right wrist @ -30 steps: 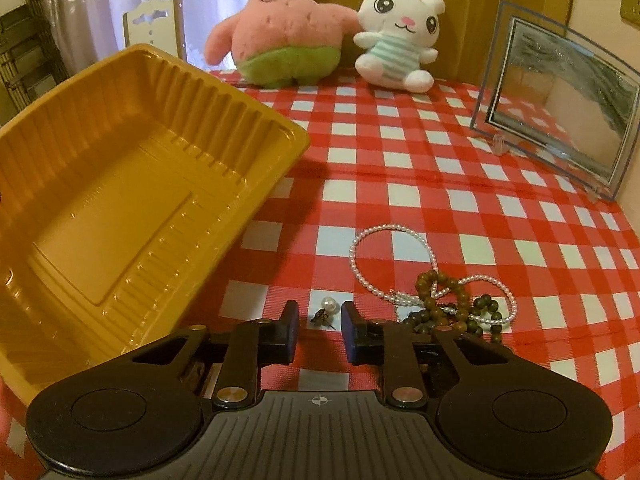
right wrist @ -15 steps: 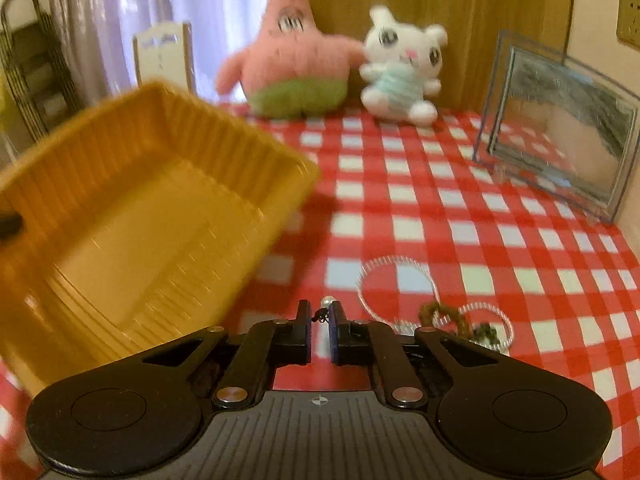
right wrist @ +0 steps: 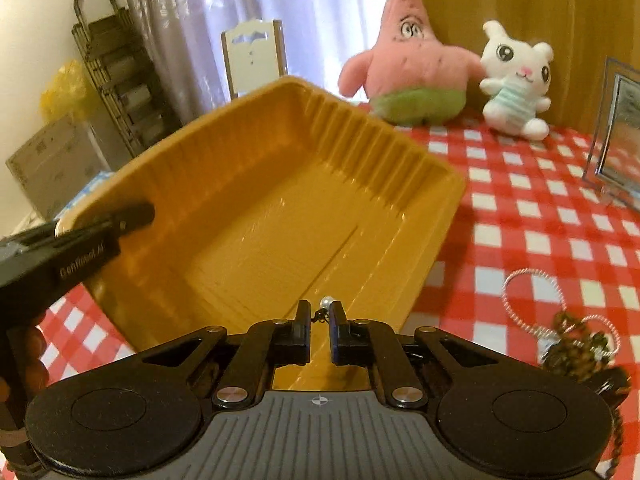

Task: Organize jewelry

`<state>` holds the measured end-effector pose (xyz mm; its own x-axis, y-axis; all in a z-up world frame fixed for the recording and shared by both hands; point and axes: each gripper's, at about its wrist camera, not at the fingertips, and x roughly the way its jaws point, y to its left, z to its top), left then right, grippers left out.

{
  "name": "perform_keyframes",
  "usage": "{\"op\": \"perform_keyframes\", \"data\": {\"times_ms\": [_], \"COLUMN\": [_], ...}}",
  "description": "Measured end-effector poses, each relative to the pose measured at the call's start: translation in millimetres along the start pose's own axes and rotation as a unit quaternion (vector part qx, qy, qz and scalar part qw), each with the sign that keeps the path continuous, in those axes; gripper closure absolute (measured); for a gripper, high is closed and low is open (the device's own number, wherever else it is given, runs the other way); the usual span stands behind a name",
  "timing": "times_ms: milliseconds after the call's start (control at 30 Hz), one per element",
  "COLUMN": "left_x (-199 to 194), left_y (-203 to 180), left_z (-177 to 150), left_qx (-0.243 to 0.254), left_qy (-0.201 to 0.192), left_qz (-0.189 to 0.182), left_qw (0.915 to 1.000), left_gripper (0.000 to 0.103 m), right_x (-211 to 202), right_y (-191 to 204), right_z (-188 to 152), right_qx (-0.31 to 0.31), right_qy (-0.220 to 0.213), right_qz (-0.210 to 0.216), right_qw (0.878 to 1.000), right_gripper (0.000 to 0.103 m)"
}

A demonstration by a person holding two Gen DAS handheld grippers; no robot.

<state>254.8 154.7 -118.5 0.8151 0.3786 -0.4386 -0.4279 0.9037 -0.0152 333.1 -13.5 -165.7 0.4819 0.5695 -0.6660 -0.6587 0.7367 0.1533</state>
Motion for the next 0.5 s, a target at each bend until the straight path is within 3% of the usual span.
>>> {"op": "perform_keyframes", "data": {"times_ms": [67, 200, 367, 500], "left_x": [-0.3, -0.7, -0.2, 0.4], "left_y": [0.9, 0.6, 1.2, 2.6], "left_z": [-0.3, 0.2, 0.2, -0.2], "left_qx": [-0.001, -0.001, 0.000, -0.001], "left_qy": [0.002, 0.002, 0.002, 0.003], "left_qz": [-0.002, -0.003, -0.006, -0.008], "left_qw": [1.0000, 1.0000, 1.0000, 1.0000], "left_gripper": [0.092, 0.092, 0.092, 0.092], "right_x": [0.5, -16.6, -55.8, -84.7], "right_y": [3.3, -2.7, -16.0, -41.9], "right_z": [1.0, 1.3, -7.0, -27.4], "right_qx": [-0.002, 0.020, 0.045, 0.083], "right_qy": [0.010, -0.015, -0.044, -0.033], "right_qz": [0.005, 0.002, -0.019, -0.066], "right_qw": [1.000, 1.000, 0.998, 0.994], "right_gripper": [0.089, 0.061, 0.061, 0.060]}}
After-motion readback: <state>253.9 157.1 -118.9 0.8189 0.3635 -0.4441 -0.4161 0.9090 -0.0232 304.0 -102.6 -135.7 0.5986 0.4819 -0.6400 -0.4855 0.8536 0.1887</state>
